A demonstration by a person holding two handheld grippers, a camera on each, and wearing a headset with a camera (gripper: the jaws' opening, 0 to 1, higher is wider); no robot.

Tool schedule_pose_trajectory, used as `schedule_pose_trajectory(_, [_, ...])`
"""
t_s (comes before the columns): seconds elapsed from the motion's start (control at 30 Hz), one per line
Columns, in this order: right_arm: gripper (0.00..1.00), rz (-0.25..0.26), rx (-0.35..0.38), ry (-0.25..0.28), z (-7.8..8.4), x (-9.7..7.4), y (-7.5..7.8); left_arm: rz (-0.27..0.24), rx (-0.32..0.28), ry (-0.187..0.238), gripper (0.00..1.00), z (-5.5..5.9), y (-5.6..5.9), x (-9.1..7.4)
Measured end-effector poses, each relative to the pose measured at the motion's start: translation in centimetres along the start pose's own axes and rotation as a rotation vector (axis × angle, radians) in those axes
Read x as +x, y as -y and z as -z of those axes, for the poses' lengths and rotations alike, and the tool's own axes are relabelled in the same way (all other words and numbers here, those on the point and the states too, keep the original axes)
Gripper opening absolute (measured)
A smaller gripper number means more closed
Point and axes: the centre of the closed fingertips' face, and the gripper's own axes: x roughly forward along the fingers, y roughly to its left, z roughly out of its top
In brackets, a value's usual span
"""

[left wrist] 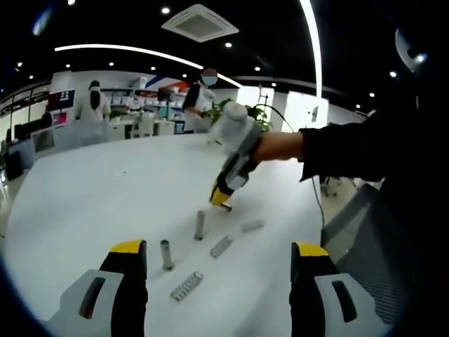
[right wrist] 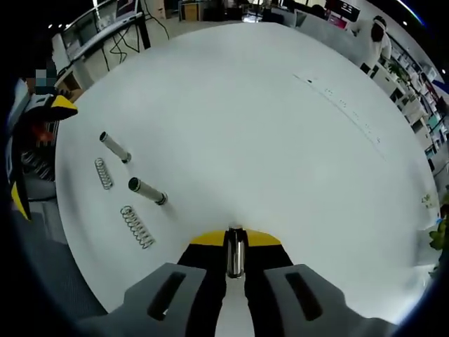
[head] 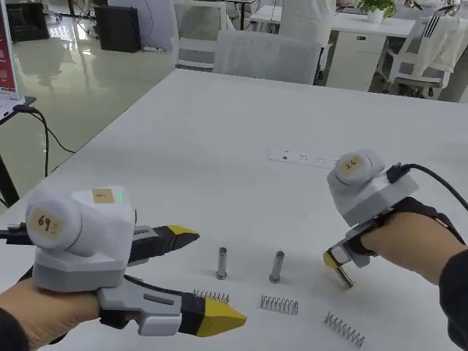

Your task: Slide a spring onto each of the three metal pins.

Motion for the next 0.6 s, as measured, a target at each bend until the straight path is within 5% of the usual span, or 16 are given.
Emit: schedule_pose_trajectory(0.6, [0.05, -0.012, 0.045, 0.097, 1.9, -2.9, -0.9, 0.012, 0.006, -0.011, 0.8, 0.2, 0.3, 0.1])
